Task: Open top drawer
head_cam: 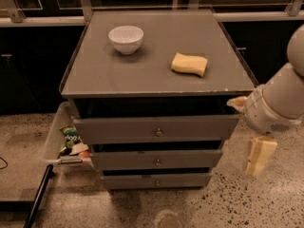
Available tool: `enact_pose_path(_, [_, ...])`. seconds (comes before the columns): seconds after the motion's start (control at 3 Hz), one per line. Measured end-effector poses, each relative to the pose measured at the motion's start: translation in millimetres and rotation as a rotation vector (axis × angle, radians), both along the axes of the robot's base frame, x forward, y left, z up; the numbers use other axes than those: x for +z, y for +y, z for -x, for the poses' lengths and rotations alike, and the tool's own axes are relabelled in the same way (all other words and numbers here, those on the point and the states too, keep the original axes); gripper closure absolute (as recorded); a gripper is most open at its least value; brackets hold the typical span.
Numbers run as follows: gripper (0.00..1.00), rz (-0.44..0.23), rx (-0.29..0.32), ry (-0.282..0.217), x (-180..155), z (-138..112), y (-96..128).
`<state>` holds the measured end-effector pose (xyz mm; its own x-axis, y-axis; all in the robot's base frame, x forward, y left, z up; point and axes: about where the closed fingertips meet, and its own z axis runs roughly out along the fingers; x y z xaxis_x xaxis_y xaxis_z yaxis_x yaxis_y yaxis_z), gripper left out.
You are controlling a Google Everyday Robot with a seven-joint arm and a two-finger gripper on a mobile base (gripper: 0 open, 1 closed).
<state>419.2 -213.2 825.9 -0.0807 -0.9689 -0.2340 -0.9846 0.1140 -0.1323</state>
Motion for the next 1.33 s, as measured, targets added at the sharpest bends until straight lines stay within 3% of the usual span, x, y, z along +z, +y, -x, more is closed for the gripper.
enact_pose_path(0.67, [0.00, 0.004, 0.025, -0.017, -1, -1, 0])
enact_pose_path(1.0, [0.00, -0.045, 0.021, -0.024, -24, -15, -2])
enact_pose_path(1.33, [0.00, -0.125, 0.039, -0.080, -62, -40, -5])
